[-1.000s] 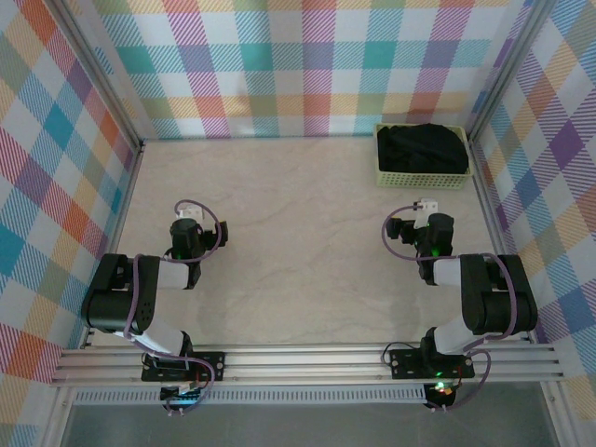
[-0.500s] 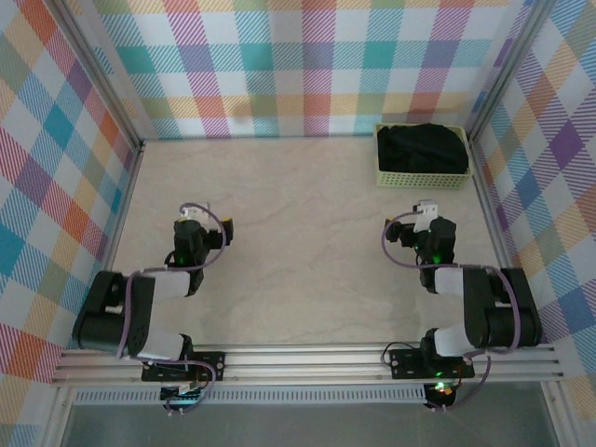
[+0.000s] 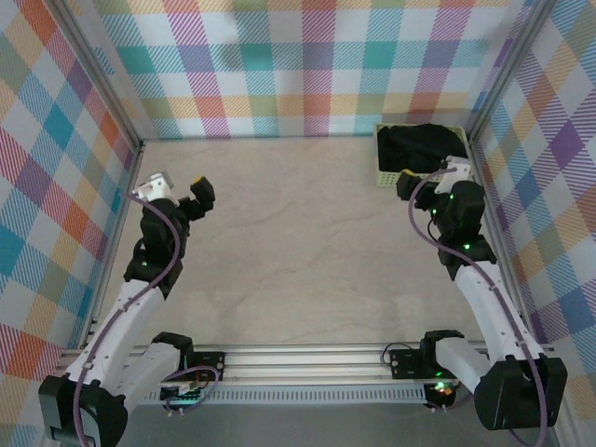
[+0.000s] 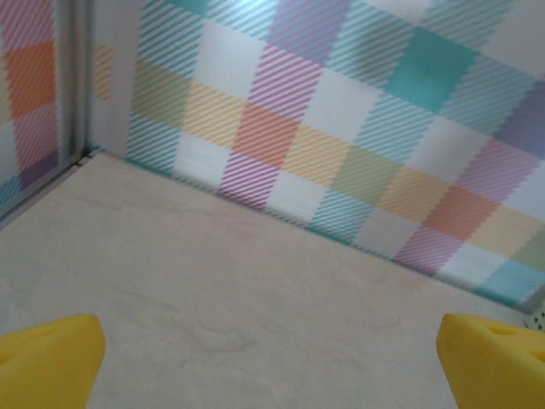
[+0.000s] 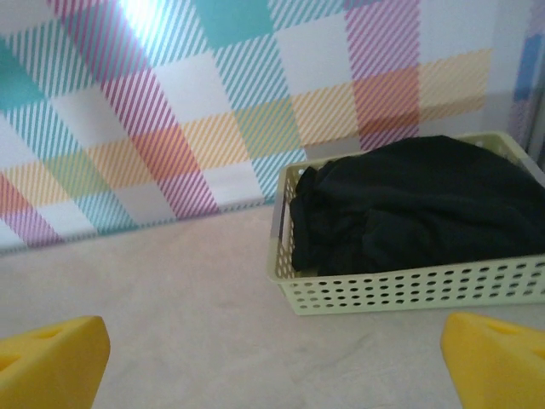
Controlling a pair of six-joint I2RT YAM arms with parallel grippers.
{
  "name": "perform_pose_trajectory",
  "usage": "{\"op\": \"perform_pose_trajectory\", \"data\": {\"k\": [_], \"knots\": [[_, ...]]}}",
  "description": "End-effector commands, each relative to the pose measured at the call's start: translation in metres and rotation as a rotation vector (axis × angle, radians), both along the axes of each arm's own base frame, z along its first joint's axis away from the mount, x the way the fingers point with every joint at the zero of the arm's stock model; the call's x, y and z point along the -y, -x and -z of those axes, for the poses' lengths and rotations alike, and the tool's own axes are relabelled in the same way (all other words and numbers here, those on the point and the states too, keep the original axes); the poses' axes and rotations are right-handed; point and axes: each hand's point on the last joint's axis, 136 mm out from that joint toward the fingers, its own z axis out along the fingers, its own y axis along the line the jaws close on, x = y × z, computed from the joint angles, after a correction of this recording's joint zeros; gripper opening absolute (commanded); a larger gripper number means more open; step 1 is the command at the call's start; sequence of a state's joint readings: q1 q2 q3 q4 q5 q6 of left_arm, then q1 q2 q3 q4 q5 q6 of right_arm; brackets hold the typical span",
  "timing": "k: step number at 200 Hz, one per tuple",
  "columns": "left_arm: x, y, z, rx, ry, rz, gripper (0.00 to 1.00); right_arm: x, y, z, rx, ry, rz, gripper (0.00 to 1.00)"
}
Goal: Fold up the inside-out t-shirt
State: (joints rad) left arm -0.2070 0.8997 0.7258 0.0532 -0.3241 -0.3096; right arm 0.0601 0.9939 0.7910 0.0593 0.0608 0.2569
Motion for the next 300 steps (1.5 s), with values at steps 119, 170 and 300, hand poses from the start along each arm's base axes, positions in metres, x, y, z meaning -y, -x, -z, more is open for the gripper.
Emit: {"op": "perform_pose_trajectory", "data": {"k": [119,170,300], "knots": [[0.045,-0.008,0.097,-0.347,0.117,0.219,1.0,-0.012,-0.158,0.071,-0.449,0.063,0.208,1.0],[0.082,-0.013,0.115,-0.375,0.078,0.363,1.0,0.028,-0.212,0.108,-0.544,0.16,0.346,1.0],[0.101,-0.012,0.113,-0.343,0.014,0.413,1.0,0.082,-0.245,0.213,-0.77,0.188,0.494,1.0]]}}
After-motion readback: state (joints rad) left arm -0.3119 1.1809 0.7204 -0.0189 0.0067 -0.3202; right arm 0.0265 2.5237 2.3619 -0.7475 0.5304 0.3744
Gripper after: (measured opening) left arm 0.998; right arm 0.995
